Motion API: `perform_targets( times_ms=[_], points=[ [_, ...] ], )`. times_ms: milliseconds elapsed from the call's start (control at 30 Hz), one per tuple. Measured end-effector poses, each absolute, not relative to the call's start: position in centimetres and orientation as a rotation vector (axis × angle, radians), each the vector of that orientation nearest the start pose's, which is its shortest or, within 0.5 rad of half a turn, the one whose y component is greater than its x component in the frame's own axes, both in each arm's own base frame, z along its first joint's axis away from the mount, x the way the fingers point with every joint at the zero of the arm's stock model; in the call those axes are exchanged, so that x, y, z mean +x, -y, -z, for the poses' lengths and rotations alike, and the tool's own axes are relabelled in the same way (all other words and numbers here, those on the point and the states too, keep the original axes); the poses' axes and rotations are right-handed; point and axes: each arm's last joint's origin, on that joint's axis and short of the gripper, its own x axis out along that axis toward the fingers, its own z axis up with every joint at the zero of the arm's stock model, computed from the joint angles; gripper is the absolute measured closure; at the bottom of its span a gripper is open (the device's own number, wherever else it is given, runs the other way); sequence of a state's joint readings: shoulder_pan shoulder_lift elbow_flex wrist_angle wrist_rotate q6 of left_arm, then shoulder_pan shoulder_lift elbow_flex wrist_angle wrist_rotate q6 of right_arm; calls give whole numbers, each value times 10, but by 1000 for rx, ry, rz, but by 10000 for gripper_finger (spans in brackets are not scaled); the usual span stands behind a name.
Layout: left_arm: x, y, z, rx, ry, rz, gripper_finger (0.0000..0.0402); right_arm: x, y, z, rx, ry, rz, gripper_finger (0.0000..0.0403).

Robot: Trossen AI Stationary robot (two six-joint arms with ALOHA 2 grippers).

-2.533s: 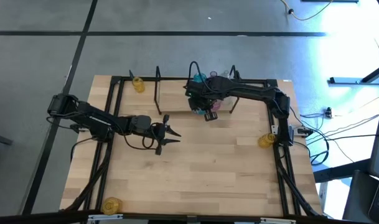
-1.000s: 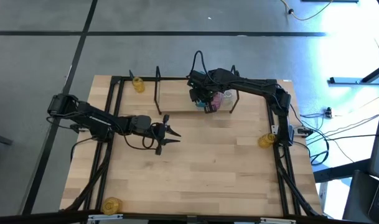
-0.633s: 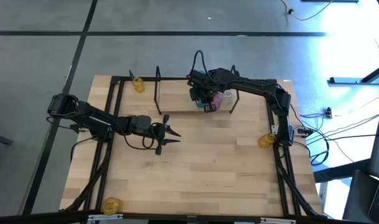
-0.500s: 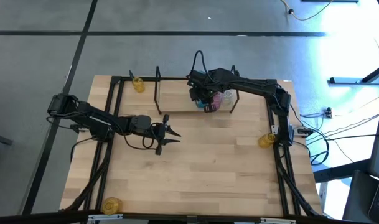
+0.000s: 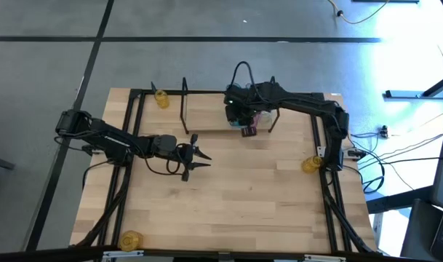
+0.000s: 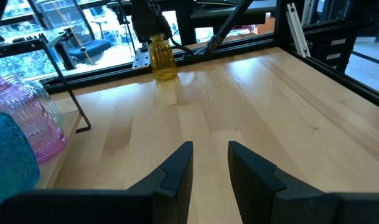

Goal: Sort vases onto shelf
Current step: Put the blue vase aligned with the other blue vase on the shelf, then put the top left yellow vase to the left side of the top blue vase on the shelf

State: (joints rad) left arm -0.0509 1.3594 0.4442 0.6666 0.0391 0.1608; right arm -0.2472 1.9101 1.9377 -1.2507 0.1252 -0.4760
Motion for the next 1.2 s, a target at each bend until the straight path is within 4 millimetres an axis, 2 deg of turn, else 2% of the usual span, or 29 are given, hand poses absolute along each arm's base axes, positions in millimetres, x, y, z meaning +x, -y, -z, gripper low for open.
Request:
perform_targets(
  times_ms=[167,433,667,967,1100,1200],
  points=[
    [255,14,-180,162,-241,106,308,358,78,-343,-191,-1265,-9,297],
    [255,13,-180,163,-243,88,308,352,38,-342,-31,-1345,-103,297],
    [255,11,-180,118,-245,74,303,353,2,-344,-41,-1340,-128,297],
    [255,13,-180,63,-249,94,227,350,-41,-344,-176,-1347,-61,297],
    [250,13,-189,45,-288,40,218,347,-60,-344,-227,-1338,-44,297],
    [245,13,-200,55,-383,-15,217,342,-72,-345,-261,-1316,-18,297]
  ],
)
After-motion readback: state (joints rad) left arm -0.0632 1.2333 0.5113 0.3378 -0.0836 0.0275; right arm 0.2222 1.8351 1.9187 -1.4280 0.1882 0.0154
